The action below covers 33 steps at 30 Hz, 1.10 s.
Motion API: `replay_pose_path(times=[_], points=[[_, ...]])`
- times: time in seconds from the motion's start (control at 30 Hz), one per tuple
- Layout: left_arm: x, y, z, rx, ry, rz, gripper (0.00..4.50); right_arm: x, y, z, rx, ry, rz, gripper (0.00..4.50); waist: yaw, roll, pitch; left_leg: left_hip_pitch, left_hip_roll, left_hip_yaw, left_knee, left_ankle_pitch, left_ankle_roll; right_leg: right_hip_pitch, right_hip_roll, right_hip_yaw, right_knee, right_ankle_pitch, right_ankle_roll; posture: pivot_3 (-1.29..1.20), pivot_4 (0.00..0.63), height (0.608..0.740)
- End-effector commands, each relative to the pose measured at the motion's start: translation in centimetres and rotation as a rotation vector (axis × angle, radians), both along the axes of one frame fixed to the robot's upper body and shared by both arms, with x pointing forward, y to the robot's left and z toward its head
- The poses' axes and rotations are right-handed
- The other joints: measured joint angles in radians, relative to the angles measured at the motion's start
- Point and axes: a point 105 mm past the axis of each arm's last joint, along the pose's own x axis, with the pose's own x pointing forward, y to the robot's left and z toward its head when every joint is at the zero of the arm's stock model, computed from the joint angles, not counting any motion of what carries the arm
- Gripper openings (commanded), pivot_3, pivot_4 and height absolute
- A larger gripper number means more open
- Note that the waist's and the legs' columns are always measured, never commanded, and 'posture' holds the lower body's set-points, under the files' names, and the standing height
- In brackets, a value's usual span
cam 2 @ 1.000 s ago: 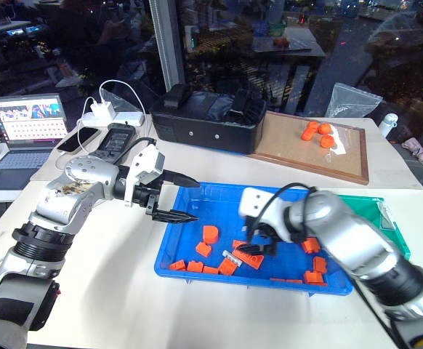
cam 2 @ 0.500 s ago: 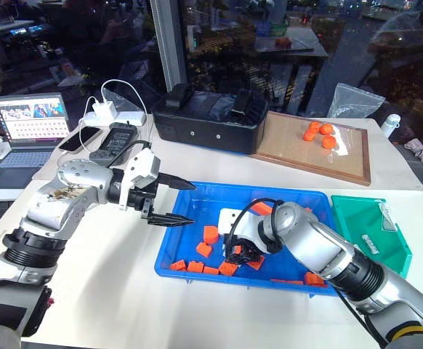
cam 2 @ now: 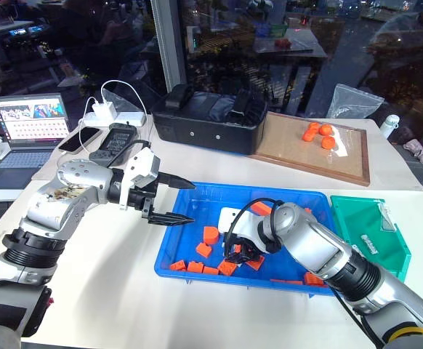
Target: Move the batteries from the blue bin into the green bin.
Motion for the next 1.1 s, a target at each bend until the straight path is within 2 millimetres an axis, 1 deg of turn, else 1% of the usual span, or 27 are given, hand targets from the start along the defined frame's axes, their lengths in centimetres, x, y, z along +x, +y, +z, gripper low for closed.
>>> replay_pose_path(times=[0.03, 0.1, 0.13, 0.3, 0.4, 0.47, 0.53, 0.6, 0.63, 0.77, 0.83, 0.97, 1.1], points=[[-0.3, 0.1, 1.2, -0.006, -0.048, -0.006, 4.50, -0.5, -0.8, -1.7, -0.043, 0.060, -0.032, 0.98, -0.001, -0.001, 0.000, 0.000, 0.000, 0.000, 0.000, 0.000, 0.000, 0.000, 0.000, 0.000, 0.000, 0.000, 0.000, 0.00, 0.150, 0.740], [-0.2, 0.1, 1.1, -0.006, -0.048, -0.005, 4.50, -0.4, -1.0, -1.6, -0.042, 0.060, -0.040, 0.27, 0.000, -0.001, -0.001, 0.001, 0.000, 0.000, 0.000, 0.000, 0.000, 0.000, 0.000, 0.000, 0.000, 0.000, 0.000, 0.00, 0.150, 0.740], [-0.2, 0.1, 1.1, -0.005, -0.048, -0.005, 4.50, -0.3, -1.1, -1.6, -0.039, 0.060, -0.049, 0.04, 0.000, -0.002, -0.001, 0.002, 0.000, 0.000, 0.000, 0.000, 0.000, 0.000, 0.000, 0.000, 0.000, 0.000, 0.000, 0.00, 0.150, 0.740], [-0.3, 0.1, 1.1, -0.004, -0.049, -0.007, 4.50, -0.3, -1.5, -1.8, -0.043, 0.077, -0.058, 0.04, 0.002, -0.002, -0.002, 0.004, 0.000, 0.000, 0.000, 0.000, 0.000, 0.000, -0.001, 0.000, -0.001, 0.000, -0.001, 0.00, 0.150, 0.740], [-0.2, 0.1, 1.1, -0.003, -0.049, -0.007, 4.50, 0.0, -1.5, -1.5, -0.028, 0.064, -0.074, 0.04, 0.002, -0.002, -0.002, 0.004, 0.000, 0.000, -0.001, 0.000, 0.000, 0.000, -0.001, 0.000, -0.001, 0.000, -0.001, 0.00, 0.150, 0.740], [-0.2, 0.1, 1.0, -0.001, -0.048, -0.006, 4.50, 0.6, -1.2, -0.5, 0.022, 0.040, -0.097, 0.04, 0.002, -0.002, -0.002, 0.004, 0.000, 0.000, -0.001, 0.000, 0.000, 0.000, -0.001, 0.000, -0.001, -0.001, -0.001, 0.00, 0.150, 0.740], [-0.2, 0.1, 1.0, 0.000, -0.047, -0.006, 4.50, 1.2, -1.4, 1.0, 0.061, 0.002, -0.115, 0.04, 0.003, -0.003, -0.002, 0.004, 0.000, 0.000, -0.001, 0.000, 0.000, 0.000, -0.001, 0.000, -0.001, 0.000, -0.001, 0.00, 0.150, 0.740], [-0.2, 0.0, 1.0, -0.002, -0.046, -0.007, 4.50, 1.0, -2.0, 1.9, 0.069, 0.012, -0.121, 0.61, 0.004, -0.003, -0.002, 0.002, 0.000, 0.001, -0.001, 0.000, 0.000, 0.000, -0.001, 0.000, 0.000, 0.000, -0.001, 0.00, 0.150, 0.740], [-0.2, 0.0, 1.0, -0.002, -0.046, -0.008, 4.50, 1.1, -2.3, 2.3, 0.069, 0.002, -0.131, 0.79, 0.004, -0.003, -0.002, -0.001, 0.000, 0.001, -0.001, 0.000, 0.000, -0.001, -0.001, 0.000, 0.000, 0.000, -0.001, 0.00, 0.150, 0.740], [-0.2, 0.0, 1.0, -0.004, -0.046, -0.009, 4.50, 1.4, -2.7, 3.0, 0.068, -0.028, -0.155, 2.15, 0.004, -0.003, -0.002, -0.002, 0.000, 0.001, -0.002, 0.000, 0.000, -0.002, -0.001, 0.000, -0.001, 0.000, -0.001, 0.00, 0.150, 0.740], [-0.1, -0.1, 1.0, -0.005, -0.045, -0.010, 4.50, 0.8, -2.9, 3.0, 0.060, -0.012, -0.146, 2.83, 0.003, -0.003, -0.002, -0.002, 0.000, 0.000, -0.003, 0.000, 0.000, -0.002, -0.001, 0.000, -0.001, -0.001, -0.001, 0.00, 0.150, 0.740], [-0.1, -0.2, 0.9, -0.004, -0.044, -0.014, 4.50, -0.7, -2.7, 2.6, 0.053, 0.044, -0.121, 2.83, 0.003, -0.003, -0.001, -0.002, 0.000, 0.000, -0.003, 0.000, 0.000, -0.003, -0.001, 0.000, -0.001, -0.001, -0.001, 0.00, 0.150, 0.740], [-0.1, -0.1, 1.0, -0.002, -0.046, -0.015, 4.50, -1.0, -2.7, 1.6, 0.043, 0.077, -0.145, 2.83, 0.003, -0.003, -0.001, -0.002, 0.000, 0.000, -0.003, 0.000, 0.000, -0.003, -0.001, 0.000, -0.001, -0.001, -0.001, 0.00, 0.150, 0.740]])
